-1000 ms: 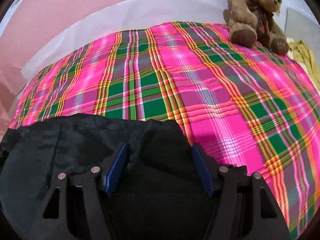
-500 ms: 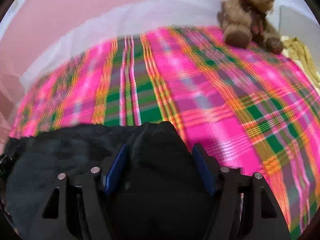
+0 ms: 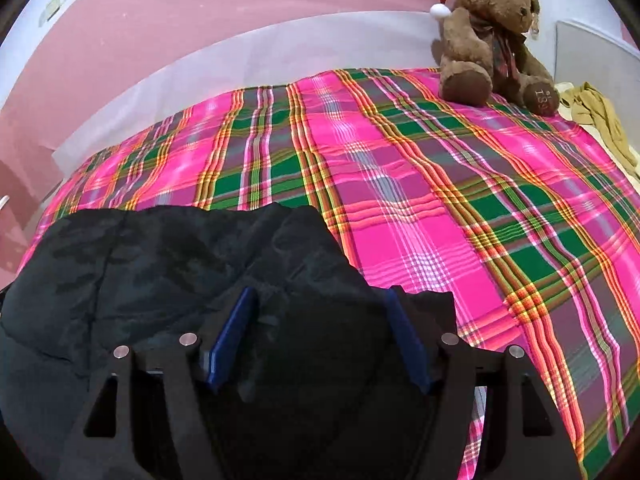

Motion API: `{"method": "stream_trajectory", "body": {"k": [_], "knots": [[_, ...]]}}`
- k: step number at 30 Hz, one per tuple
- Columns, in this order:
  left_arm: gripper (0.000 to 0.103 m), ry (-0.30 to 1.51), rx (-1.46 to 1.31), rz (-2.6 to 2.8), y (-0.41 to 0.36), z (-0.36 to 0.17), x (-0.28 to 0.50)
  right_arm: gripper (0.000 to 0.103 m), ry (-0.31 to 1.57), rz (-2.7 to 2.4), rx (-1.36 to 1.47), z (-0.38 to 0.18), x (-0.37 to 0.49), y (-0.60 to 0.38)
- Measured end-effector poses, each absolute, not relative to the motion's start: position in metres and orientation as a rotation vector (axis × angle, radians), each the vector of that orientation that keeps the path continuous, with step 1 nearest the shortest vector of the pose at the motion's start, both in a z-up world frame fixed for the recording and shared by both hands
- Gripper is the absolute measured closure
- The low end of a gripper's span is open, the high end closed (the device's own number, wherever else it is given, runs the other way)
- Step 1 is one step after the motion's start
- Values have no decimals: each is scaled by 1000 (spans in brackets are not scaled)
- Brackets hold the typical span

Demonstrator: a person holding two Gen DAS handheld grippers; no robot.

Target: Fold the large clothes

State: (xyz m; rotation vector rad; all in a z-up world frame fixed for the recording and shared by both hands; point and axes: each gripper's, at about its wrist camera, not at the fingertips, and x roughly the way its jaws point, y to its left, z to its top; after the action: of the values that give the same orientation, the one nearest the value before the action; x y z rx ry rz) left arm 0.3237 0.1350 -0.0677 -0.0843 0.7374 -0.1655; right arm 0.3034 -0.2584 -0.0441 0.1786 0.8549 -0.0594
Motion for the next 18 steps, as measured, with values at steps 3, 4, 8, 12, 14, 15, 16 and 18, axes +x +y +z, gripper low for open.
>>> {"method": "stream_trajectory", "body": {"k": [3, 4, 8, 12, 14, 15, 16, 18], "knots": [[66, 730, -96, -169, 134, -69, 323, 35, 850, -57, 190, -48, 302, -259], [66, 730, -98, -169, 134, -69, 323, 35, 848, -60, 188, -48, 302, -259], [66, 747, -92, -151, 135, -55, 314, 35, 852, -80, 187, -33, 296, -260], [66, 684, -150, -150, 156, -19, 274, 35, 795, -58, 198, 5, 264, -261], [66, 648, -171, -135, 169, -8, 248, 35, 768, -29, 178, 24, 236, -255], [66, 642, -180, -123, 175, -6, 235, 35, 755, -18, 164, 29, 222, -252], [66, 646, -188, -106, 180, -8, 219, 35, 750, -7, 150, 32, 209, -249], [67, 656, -198, -93, 186, -16, 195, 35, 754, 7, 134, 30, 187, -242]]}}
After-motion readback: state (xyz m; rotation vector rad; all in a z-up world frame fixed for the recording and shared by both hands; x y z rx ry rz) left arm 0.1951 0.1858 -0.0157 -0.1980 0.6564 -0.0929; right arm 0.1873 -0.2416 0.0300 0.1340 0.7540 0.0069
